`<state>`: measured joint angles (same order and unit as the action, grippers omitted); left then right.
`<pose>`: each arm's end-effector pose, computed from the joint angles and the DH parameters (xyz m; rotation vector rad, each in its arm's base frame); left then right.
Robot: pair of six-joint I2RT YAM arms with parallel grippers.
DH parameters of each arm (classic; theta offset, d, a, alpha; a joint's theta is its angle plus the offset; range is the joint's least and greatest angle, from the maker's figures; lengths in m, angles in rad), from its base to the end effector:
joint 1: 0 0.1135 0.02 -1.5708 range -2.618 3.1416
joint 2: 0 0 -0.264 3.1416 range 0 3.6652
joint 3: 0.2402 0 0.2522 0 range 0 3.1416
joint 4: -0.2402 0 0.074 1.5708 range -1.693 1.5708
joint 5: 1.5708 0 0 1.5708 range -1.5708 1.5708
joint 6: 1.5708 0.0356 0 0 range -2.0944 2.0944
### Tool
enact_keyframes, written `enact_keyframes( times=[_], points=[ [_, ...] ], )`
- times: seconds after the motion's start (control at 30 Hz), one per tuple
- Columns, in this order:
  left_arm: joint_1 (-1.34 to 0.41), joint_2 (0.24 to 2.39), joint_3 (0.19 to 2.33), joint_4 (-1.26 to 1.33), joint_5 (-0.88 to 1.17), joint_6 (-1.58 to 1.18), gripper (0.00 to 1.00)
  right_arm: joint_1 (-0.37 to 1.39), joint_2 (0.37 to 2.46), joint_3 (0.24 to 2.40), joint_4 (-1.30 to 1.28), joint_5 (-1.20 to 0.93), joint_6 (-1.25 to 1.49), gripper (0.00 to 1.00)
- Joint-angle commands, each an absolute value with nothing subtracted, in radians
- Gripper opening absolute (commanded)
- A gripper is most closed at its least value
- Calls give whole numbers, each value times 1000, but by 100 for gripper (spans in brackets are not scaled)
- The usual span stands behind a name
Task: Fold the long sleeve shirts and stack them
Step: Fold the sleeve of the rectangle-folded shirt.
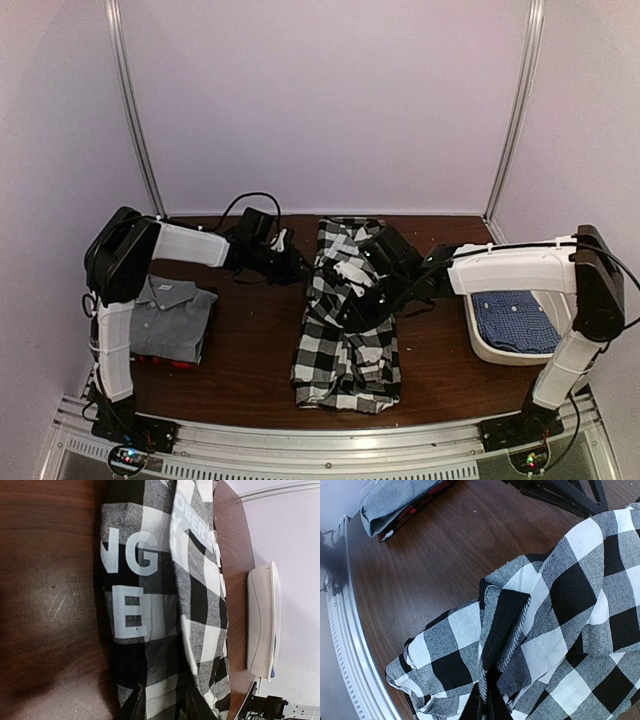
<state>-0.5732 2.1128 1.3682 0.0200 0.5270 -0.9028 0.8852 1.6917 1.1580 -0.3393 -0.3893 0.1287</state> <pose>0.3729 -0.2620 0.1483 -0.1129 2.5691 -1.2829 0.2187 0.2887 0.2207 -1.1206 2.3207 0.8970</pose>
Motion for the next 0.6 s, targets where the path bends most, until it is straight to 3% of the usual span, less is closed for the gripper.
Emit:
enact_keyframes(
  times=[0.0,0.57],
  points=[
    [-572,2067,1358,23,523,-858,29,899,1690,1207,-406,-337,99,4],
    [-572,2067,1362,6,538,-834,28,973,1733,1326,-623,-217,53,5]
  ],
)
